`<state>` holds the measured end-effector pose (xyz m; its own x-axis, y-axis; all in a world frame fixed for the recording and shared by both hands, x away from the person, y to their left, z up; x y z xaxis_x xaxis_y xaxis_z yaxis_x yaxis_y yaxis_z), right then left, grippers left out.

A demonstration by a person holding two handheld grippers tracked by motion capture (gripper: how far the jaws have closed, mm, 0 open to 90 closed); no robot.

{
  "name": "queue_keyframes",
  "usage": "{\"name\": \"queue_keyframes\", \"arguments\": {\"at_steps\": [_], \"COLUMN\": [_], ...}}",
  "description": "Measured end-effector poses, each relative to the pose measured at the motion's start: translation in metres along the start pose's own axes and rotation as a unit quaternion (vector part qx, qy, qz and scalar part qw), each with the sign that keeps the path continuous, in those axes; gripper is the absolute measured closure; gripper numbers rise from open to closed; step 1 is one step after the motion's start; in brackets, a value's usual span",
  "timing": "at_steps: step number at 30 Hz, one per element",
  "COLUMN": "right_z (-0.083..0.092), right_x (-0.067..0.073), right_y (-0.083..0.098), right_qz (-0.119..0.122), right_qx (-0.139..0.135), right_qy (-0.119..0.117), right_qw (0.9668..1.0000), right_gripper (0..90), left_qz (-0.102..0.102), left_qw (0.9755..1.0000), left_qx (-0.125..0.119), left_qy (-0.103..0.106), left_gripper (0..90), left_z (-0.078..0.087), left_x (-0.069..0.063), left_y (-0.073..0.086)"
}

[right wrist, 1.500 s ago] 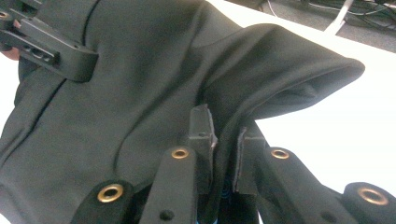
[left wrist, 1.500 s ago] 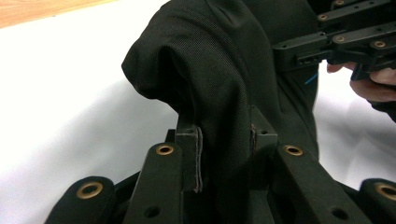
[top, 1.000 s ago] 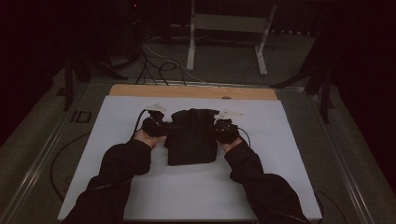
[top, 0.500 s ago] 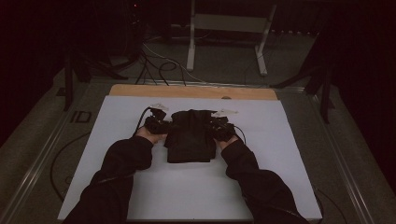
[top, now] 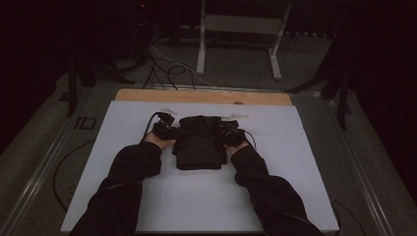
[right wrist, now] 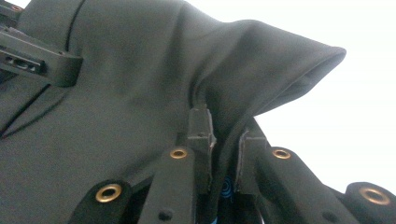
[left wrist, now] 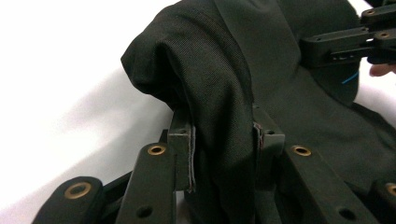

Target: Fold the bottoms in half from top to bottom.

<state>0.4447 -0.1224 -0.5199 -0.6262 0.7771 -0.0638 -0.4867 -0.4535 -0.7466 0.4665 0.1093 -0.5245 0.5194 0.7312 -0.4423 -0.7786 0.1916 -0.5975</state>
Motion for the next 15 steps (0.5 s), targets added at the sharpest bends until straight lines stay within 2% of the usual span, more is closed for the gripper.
{"name": "queue_keyframes", "arguments": {"at_steps": [4,11,15], "right_z": [-0.0026,-0.0066,-0.0106], "right_x": [0.0000,-0.0012,-0.0037], "right_y": [0.0015,0.0028,0.0028], "right_qz": [-0.001,-0.008,-0.009], "right_qx": [0.007,0.011,0.017], "right_qy": [0.006,0.008,0.007], "right_qw": [1.0000,0.9999,0.9998], "right_gripper": [79.9,79.2,77.9], "left_qz": [-0.005,-0.004,0.000], "left_qw": [0.9999,0.9998,0.9994], "left_qx": [0.002,0.004,0.004], "left_qy": [-0.010,-0.021,-0.034], "left_gripper": [65.2,61.8,58.7], "left_z": [-0.0036,-0.0065,-0.0071], "left_x": [0.0004,0.0011,0.0023], "left_y": [0.0001,0.0003,0.0008]}}
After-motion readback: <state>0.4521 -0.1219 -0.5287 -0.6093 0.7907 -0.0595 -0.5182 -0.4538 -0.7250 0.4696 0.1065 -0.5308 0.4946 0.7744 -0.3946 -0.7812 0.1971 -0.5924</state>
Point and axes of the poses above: each handheld gripper's, and its own axes: z roughly backward along the jaws, y roughly out of its underside, x roughly to its left, the point moved 3 cm from there along -z, roughly forward along the jaws, and after that the axes turned 11 degrees about z, right-handed, at the moved point
